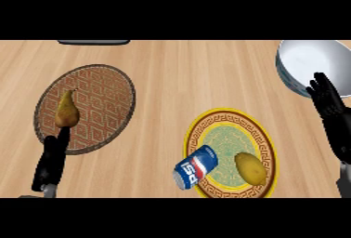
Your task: Pick the lemon from the plate and place it in the bowl
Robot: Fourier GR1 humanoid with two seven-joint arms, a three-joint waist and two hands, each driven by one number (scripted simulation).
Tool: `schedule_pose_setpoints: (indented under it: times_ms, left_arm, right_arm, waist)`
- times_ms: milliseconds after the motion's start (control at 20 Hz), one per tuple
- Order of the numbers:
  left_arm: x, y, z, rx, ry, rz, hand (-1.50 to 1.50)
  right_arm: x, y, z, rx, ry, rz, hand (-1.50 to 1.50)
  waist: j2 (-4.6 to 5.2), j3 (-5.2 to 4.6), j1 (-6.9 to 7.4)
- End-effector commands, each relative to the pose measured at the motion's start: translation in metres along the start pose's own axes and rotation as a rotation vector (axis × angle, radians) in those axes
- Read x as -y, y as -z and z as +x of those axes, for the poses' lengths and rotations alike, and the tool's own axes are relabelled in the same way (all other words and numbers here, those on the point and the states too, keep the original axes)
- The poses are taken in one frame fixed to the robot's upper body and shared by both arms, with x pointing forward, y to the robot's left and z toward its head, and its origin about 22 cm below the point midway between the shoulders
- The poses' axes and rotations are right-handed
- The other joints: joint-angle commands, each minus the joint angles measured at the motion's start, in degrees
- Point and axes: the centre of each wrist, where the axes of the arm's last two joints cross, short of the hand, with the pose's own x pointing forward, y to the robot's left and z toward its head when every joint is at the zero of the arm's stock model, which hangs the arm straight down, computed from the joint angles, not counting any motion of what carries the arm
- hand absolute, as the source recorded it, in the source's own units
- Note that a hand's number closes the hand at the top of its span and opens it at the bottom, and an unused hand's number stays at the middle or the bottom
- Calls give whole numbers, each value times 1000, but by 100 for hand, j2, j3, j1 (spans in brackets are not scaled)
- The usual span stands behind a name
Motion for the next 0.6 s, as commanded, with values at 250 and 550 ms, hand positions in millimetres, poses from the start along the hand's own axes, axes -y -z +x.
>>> schedule_pose_setpoints:
  times_ms: [250,550]
  left_arm:
    - [-16,13,89,375,-57,22,0]
    - [-21,14,86,320,-109,42,0]
  right_arm:
    - [-11,39,89,430,76,499,150]
    - [29,-46,32,24,-481,250,-150]
  waist:
    - [-98,78,197]
    - [-114,68,-255]
